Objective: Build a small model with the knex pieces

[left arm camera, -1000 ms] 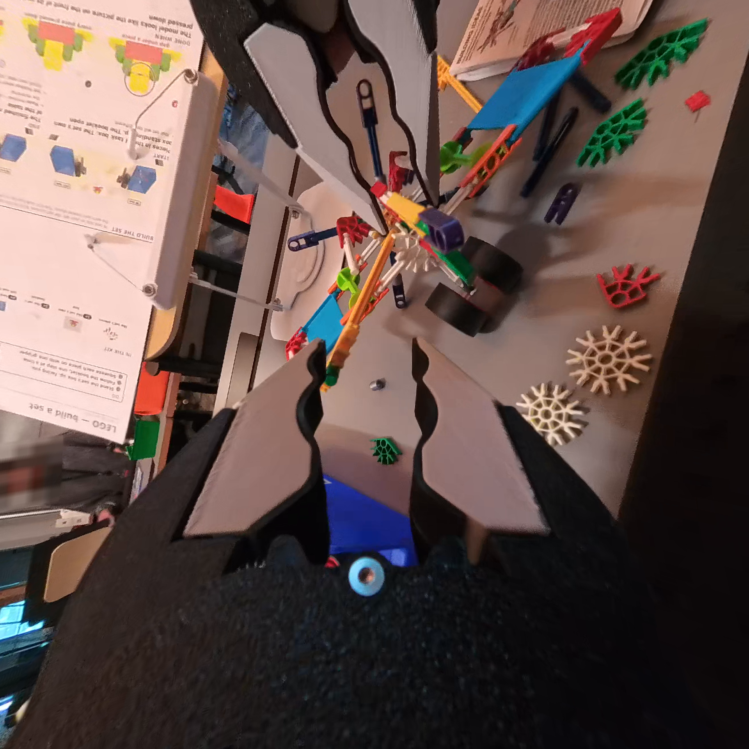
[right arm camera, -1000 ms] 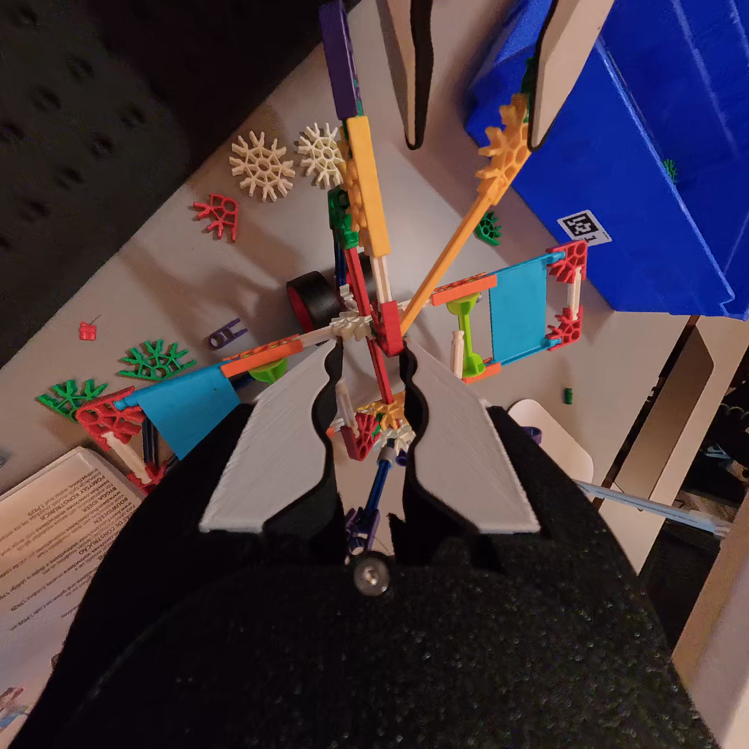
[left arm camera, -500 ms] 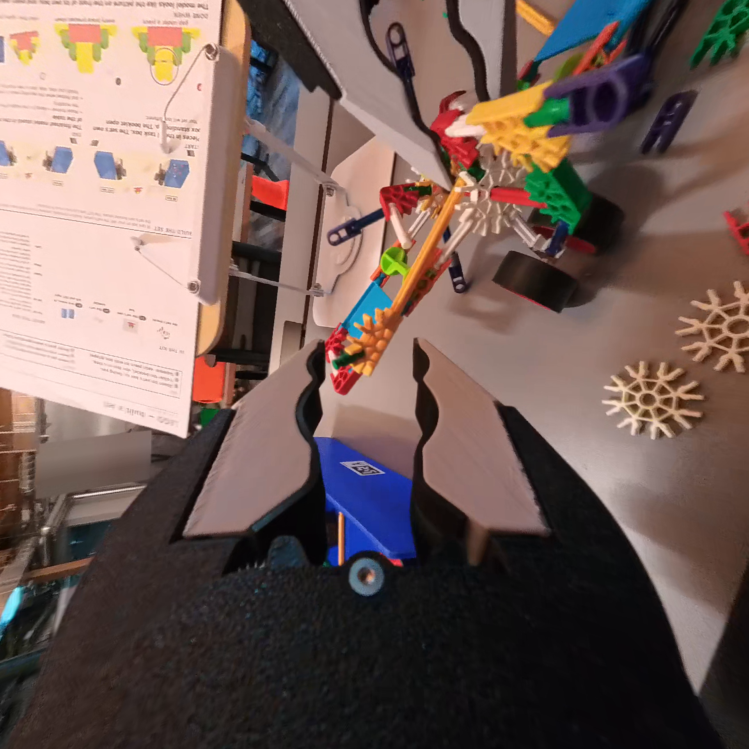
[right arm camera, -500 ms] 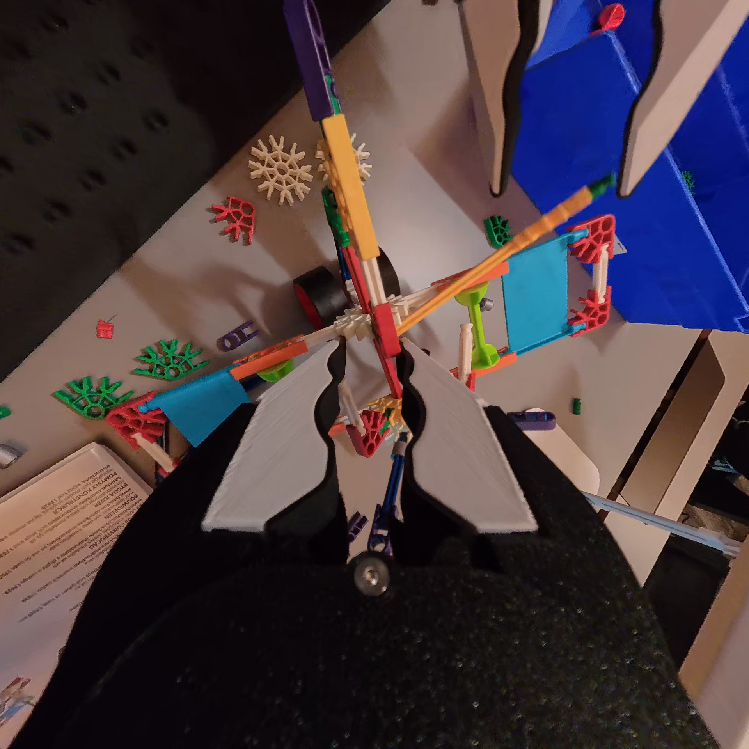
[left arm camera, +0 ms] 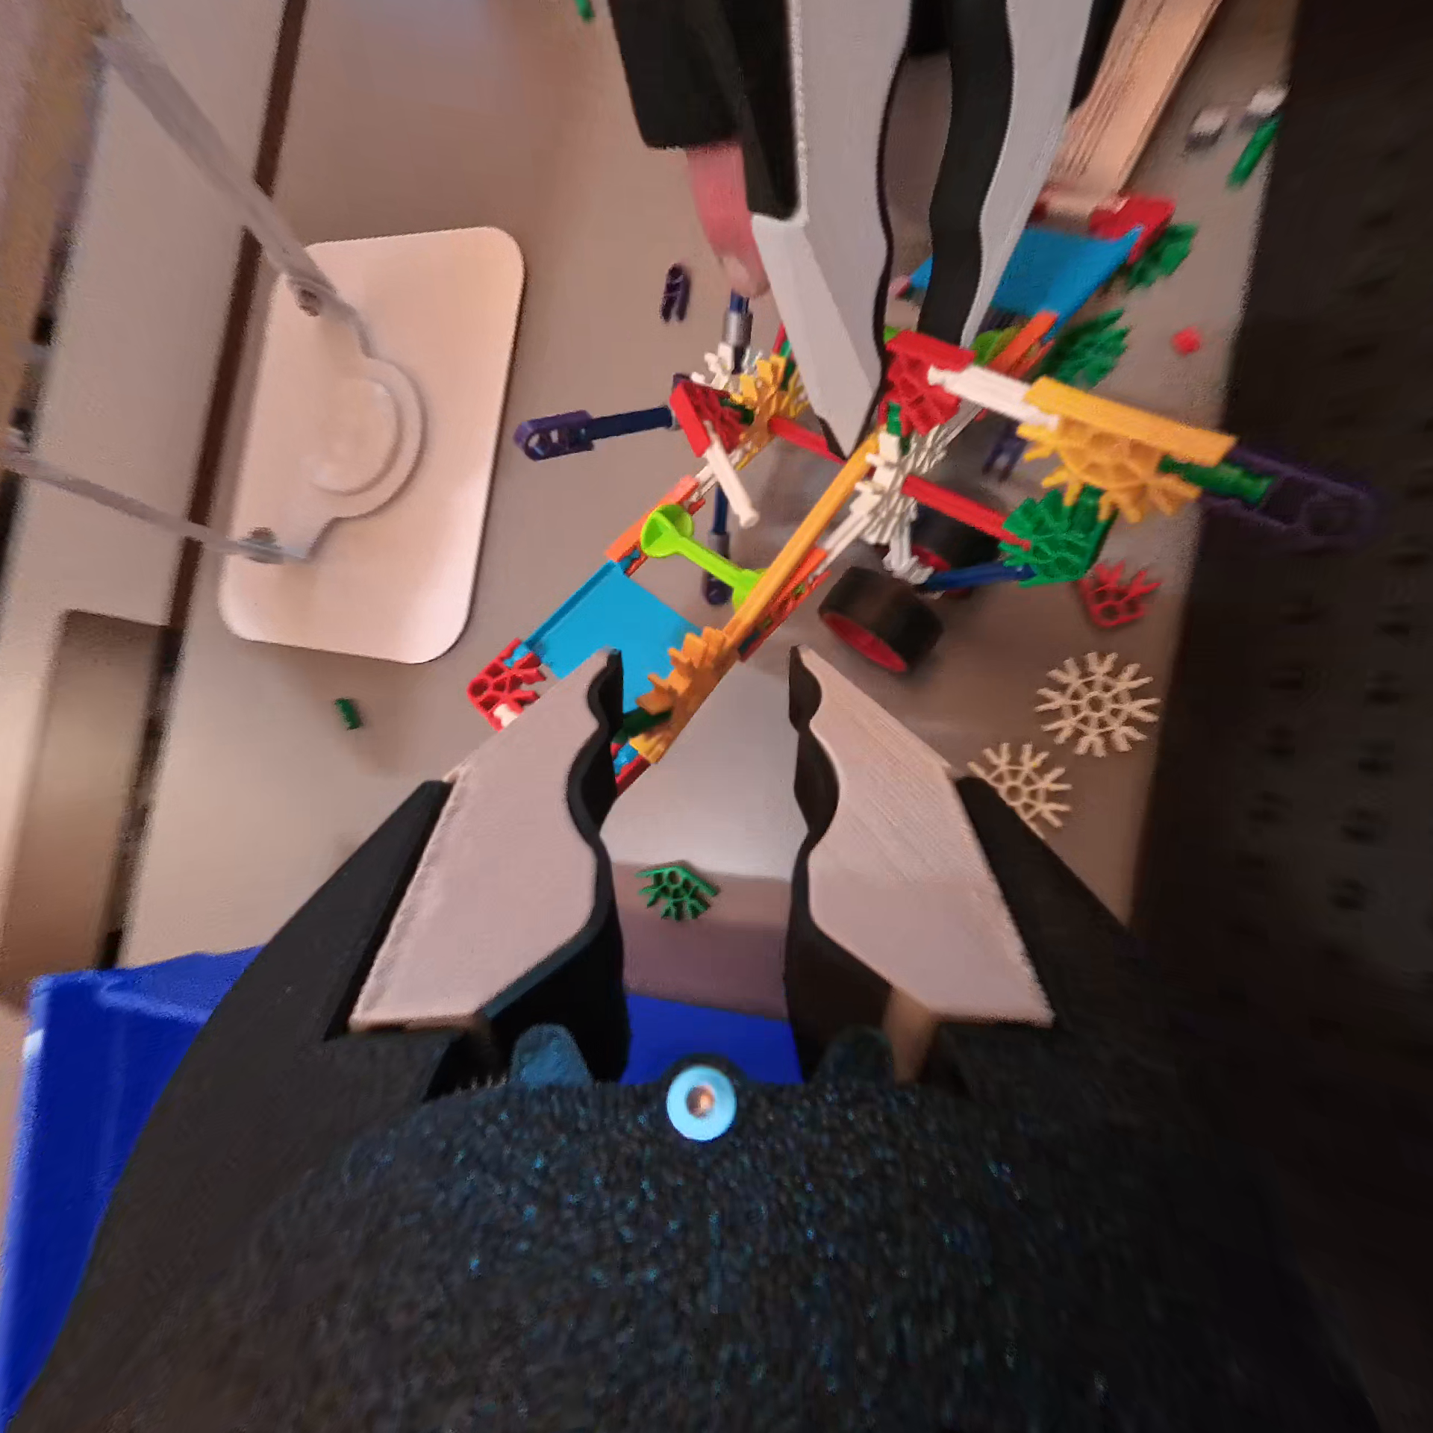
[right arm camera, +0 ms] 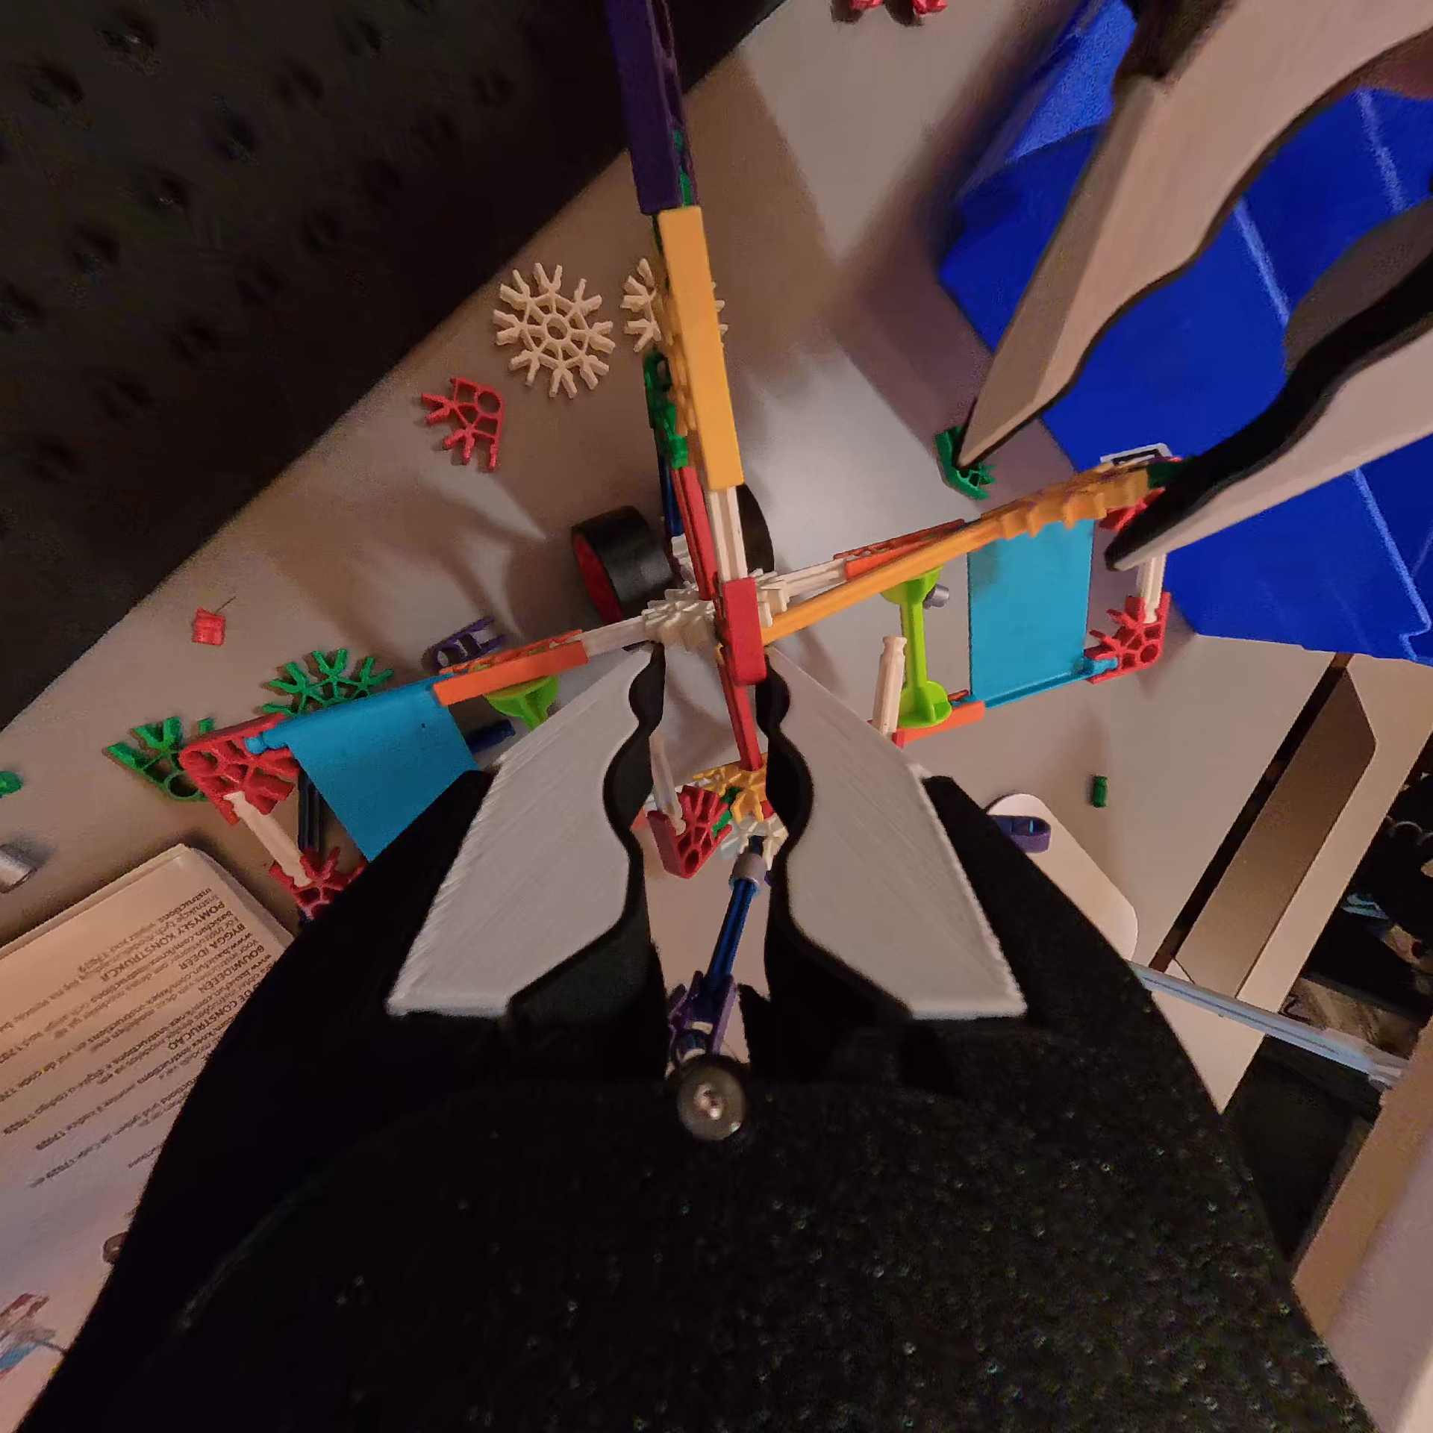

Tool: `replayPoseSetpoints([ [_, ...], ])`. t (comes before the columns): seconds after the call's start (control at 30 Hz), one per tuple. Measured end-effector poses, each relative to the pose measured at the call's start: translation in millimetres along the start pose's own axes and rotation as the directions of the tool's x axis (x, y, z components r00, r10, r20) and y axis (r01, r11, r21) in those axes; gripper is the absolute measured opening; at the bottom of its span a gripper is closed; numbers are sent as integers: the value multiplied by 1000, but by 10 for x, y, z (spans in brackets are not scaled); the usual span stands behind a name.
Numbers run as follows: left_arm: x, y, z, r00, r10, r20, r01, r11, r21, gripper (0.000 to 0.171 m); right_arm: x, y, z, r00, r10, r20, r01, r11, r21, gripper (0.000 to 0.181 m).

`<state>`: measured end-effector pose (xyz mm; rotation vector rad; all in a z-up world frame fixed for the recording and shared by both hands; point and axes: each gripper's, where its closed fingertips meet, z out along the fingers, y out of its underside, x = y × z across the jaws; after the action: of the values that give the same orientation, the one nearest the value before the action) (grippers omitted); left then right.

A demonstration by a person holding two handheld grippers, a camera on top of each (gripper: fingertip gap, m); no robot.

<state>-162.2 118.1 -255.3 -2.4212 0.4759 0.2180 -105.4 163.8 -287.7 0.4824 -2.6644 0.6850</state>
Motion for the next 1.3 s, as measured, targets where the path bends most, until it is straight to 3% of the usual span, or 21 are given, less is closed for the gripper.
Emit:
replayPoseSetpoints([
  [0.1, 36, 19, 26, 987, -70, -143, 73, 997, 16, 43, 5, 11, 0, 1000, 3, -4, -3, 1000, -2, 23],
  [0.2, 0, -18, 11, 970, -106, -218, 121, 991, 57, 24, 2, 10, 3, 1000, -4, -5, 4, 1000, 0, 23],
  [0.3, 18, 18, -3, 945, -129, -301, 146, 989, 36, 18, 2, 4, 5, 1000, -6, -4, 6, 1000, 4, 23],
  [0.4, 37, 72, -36, 944, -74, -320, 80, 997, 5, 18, 35, 2, 9, 1000, -8, -21, 8, 1000, 3, 23],
  [0.43, 47, 76, -60, 941, -74, -330, 76, 997, -8, 22, 74, 10, 12, 999, -10, -46, 10, 1000, -4, 9],
  [0.53, 22, 123, -72, 944, -65, -323, 59, 998, -29, 33, 34, 3, 29, 1000, -16, -23, 16, 1000, 0, 7],
  [0.63, 89, 125, -26, 935, -51, -350, 50, 999, -10, 31, 42, 15, 46, 999, -16, -29, 15, 1000, -7, 7],
  [0.73, 76, 104, 8, 947, -34, -319, 34, 999, -5, 16, 41, 12, 49, 999, -18, -27, 18, 1000, -8, 7],
  [0.93, 107, 122, -28, 946, -106, -307, 108, 994, -13, 9, 85, 60, 47, 998, -4, -59, 3, 1000, -19, 9],
  [1.0, 152, 126, -60, 950, -142, -276, 138, 990, -34, 7, 105, 94, 34, 997, 20, -71, -21, 1000, -12, 15],
  [1.07, 182, 112, -98, 959, -181, -219, 177, 983, -41, 6, 100, 105, 22, 996, 62, -62, -61, 998, 9, 42],
  [1.1, 216, 98, -123, 960, -196, -202, 193, 981, -36, 6, 97, 99, 22, 996, 65, -63, -64, 998, 19, 46],
  [1.3, 319, 111, -250, 964, -261, -48, 259, 964, -54, 6, 120, 65, 32, 996, 50, -70, -49, 999, 6, 54],
])
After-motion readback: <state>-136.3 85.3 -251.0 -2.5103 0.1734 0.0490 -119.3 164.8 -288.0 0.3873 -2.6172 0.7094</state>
